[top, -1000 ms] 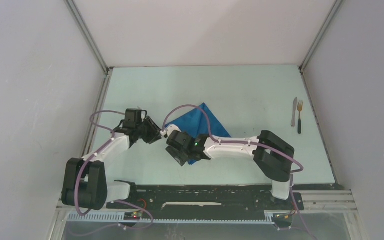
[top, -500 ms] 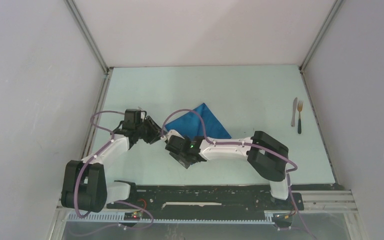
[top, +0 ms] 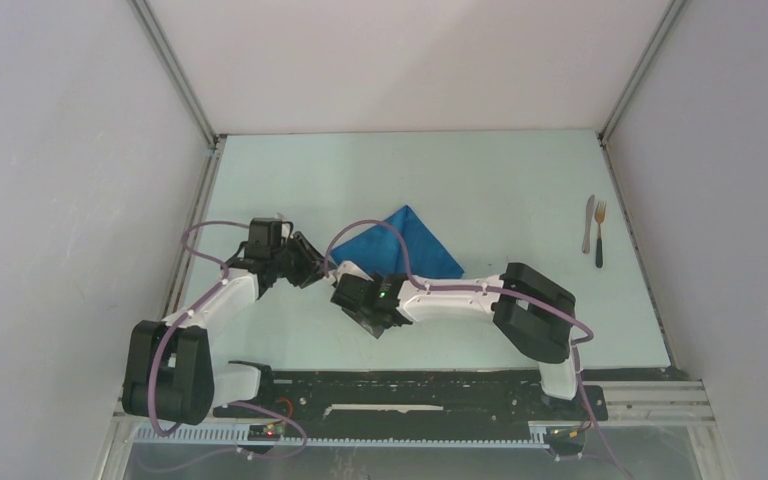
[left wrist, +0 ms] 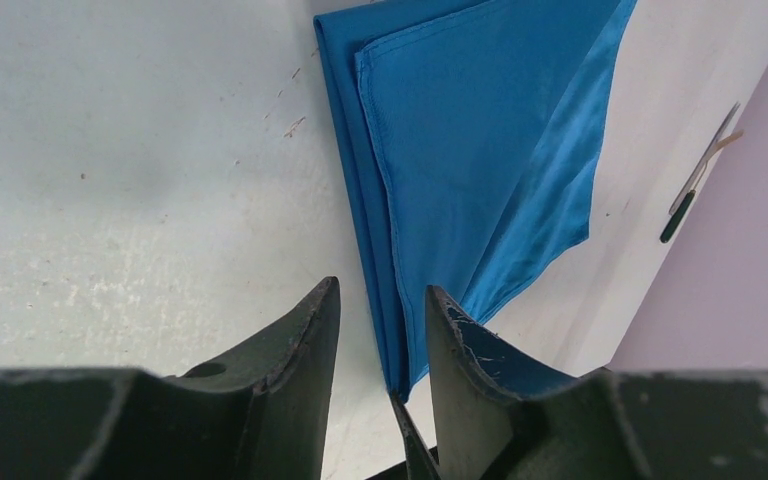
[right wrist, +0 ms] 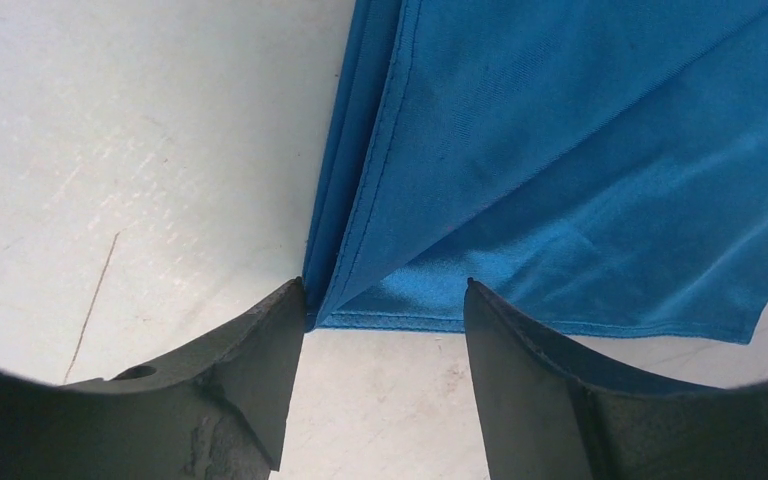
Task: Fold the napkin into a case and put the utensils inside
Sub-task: Turn over the top corner of the square folded napkin at the center of the board.
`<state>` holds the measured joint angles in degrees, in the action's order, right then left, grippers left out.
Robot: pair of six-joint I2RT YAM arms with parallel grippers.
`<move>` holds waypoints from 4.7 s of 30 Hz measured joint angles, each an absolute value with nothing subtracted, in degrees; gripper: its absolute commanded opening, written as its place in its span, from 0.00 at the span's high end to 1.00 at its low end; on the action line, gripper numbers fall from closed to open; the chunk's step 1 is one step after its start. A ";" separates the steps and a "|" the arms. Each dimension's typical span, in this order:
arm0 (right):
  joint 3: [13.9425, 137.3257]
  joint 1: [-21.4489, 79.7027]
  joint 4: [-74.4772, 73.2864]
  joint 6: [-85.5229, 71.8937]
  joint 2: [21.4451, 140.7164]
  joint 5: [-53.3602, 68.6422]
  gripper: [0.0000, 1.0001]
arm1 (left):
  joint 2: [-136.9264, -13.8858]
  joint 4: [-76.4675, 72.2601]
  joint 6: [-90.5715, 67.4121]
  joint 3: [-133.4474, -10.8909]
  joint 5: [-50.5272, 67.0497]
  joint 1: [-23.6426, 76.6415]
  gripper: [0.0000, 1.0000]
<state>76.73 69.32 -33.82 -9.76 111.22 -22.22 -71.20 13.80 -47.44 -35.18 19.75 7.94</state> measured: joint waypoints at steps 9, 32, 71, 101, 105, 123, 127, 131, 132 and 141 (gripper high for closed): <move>77.84 71.77 -33.65 -9.72 111.22 -21.85 0.46 | -71.20 13.41 -47.31 -34.37 19.75 7.77 0.58; 80.31 71.29 -33.76 -9.87 113.10 -20.18 0.58 | -71.11 13.06 -45.93 -34.35 20.69 6.15 0.59; 80.66 63.66 -33.65 -14.55 114.80 -9.52 1.00 | -74.41 6.02 -47.99 -30.92 24.95 5.04 0.33; 72.99 53.74 -24.95 -17.28 106.10 14.02 1.00 | -90.41 -15.40 -59.13 -29.30 28.71 5.50 0.50; 72.95 53.56 -24.80 -17.30 105.56 14.17 1.00 | -90.87 -15.70 -59.09 -29.74 27.27 5.52 0.53; 72.84 53.06 -24.56 -17.30 104.05 15.35 1.00 | -93.51 -14.83 -58.85 -32.86 22.68 5.65 0.88; 72.84 54.13 -24.08 -17.54 104.05 15.38 1.00 | -89.12 -9.76 -57.34 -33.45 20.47 5.43 1.00; 72.84 56.53 -21.52 -19.77 103.92 15.92 1.00 | -81.23 -3.49 -55.40 -34.44 19.59 4.03 1.00; 72.84 57.63 -20.34 -20.69 103.81 16.14 1.00 | -78.83 -1.15 -54.78 -34.65 19.51 3.38 1.00; 81.62 68.55 -2.94 -34.22 104.95 22.33 1.00 | -48.77 36.77 -42.09 -46.85 14.22 -13.47 1.00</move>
